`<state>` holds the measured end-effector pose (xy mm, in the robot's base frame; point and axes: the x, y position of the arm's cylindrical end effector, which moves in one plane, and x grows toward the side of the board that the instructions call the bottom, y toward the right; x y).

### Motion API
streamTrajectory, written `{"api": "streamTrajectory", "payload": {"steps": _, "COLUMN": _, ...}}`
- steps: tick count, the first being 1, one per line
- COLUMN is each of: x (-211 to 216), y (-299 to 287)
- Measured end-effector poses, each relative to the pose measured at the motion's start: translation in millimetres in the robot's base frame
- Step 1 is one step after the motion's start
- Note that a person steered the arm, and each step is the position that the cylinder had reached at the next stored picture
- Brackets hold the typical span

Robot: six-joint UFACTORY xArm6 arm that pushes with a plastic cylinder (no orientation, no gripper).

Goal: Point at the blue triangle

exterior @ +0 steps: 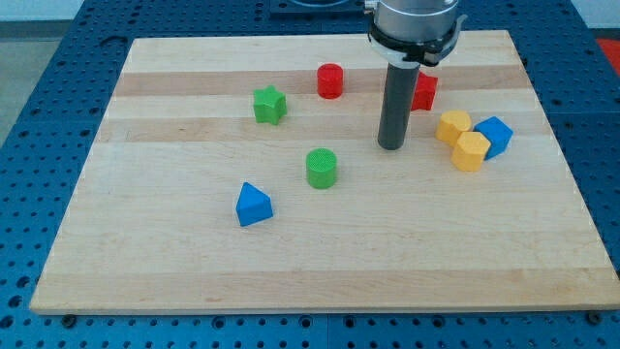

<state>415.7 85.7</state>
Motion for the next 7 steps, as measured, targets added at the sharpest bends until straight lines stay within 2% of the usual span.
{"api": "streamTrajectory", "payload": {"steps": 4, "x": -13, "y": -45}}
{"api": "streamTrajectory", "payload": {"steps": 6, "x": -8, "y": -185}}
{"api": "streamTrajectory", "payload": {"steps": 7, "x": -4, "y": -193}}
